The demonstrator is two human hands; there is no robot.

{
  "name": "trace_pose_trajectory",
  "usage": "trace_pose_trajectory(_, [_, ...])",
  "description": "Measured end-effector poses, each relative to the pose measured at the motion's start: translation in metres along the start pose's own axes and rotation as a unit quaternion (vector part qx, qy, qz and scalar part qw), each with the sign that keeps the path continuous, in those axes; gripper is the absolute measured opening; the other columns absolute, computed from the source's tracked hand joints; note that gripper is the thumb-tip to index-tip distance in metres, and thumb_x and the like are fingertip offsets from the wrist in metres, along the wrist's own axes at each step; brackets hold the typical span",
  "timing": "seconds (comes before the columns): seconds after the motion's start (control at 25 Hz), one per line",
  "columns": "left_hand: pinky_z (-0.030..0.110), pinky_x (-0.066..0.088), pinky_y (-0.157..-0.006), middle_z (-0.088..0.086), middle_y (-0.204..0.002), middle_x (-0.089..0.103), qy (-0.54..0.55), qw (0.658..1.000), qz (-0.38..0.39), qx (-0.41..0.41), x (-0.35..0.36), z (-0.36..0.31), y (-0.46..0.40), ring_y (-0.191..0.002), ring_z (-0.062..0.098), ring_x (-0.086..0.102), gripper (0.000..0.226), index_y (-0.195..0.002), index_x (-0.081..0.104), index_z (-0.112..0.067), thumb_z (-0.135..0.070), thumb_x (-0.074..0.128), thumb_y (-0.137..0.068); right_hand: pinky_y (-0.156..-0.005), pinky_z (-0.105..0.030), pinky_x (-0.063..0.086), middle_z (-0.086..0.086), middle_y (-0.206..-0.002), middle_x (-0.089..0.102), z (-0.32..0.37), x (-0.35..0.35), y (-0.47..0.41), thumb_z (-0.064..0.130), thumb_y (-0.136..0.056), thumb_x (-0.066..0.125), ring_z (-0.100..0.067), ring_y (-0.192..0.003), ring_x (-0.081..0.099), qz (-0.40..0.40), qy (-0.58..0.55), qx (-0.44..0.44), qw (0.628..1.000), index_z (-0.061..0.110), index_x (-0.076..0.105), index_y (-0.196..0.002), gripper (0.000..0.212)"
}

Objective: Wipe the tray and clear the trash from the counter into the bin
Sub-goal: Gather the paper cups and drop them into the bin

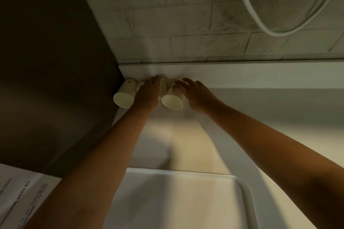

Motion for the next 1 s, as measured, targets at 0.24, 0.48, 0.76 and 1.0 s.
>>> trace_pose_trajectory(0.24, [0.044,0.039,-0.094,0.007,-0.142,0.039,-0.11,0.994,-0.024,0.011,0.002,-0.001,-0.011,-0.132,0.026,0.037,0.063,-0.145,0.027,-0.018,-0.004,0.051,-0.089,-0.063,-0.04,0.052,-0.016,-0.104,0.063,0.003,0.006,-0.007,0.006,-0.059,0.074,-0.036,-0.092,0.063,-0.063,0.063,-0.033,0.996,0.016,0.064,-0.108,0.05])
trace_pose_trajectory(0.48, [0.056,0.028,-0.106,0.008,-0.147,0.031,-0.059,0.996,0.051,-0.037,0.007,0.005,-0.014,-0.134,0.03,0.034,0.094,-0.148,0.011,-0.015,-0.014,0.071,-0.076,-0.097,-0.041,0.037,-0.007,-0.133,0.047,-0.004,-0.001,-0.002,0.012,-0.075,0.07,-0.03,-0.126,0.042,0.022,-0.028,0.021,0.999,0.015,0.041,-0.134,0.066])
trace_pose_trajectory(0.76, [0.034,0.044,-0.093,0.012,-0.132,0.048,0.241,0.966,-0.082,-0.042,-0.026,-0.007,0.009,-0.119,0.03,0.049,0.081,-0.136,0.036,-0.007,-0.011,0.076,-0.066,-0.087,-0.039,0.047,-0.007,-0.123,0.047,-0.026,-0.033,0.05,0.017,-0.065,0.077,-0.029,-0.112,0.051,-0.003,-0.289,0.234,0.928,0.018,0.038,-0.132,0.078])
trace_pose_trajectory(1.0, [0.03,0.051,-0.078,0.004,-0.111,0.062,0.489,0.856,-0.025,-0.166,-0.03,-0.036,0.075,-0.095,0.02,0.061,0.062,-0.116,0.051,-0.012,-0.029,0.079,-0.064,-0.073,-0.028,0.04,-0.009,-0.116,0.058,0.007,-0.06,0.134,0.023,-0.071,0.076,-0.028,-0.1,0.056,-0.086,-0.388,0.346,0.85,0.013,0.04,-0.13,0.07])
Point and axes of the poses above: each hand's wrist, its own y-axis away from the middle knuckle, its own x-axis out of the palm, z = x × y, the point moved 5 cm from there along -y, towards the middle knuckle
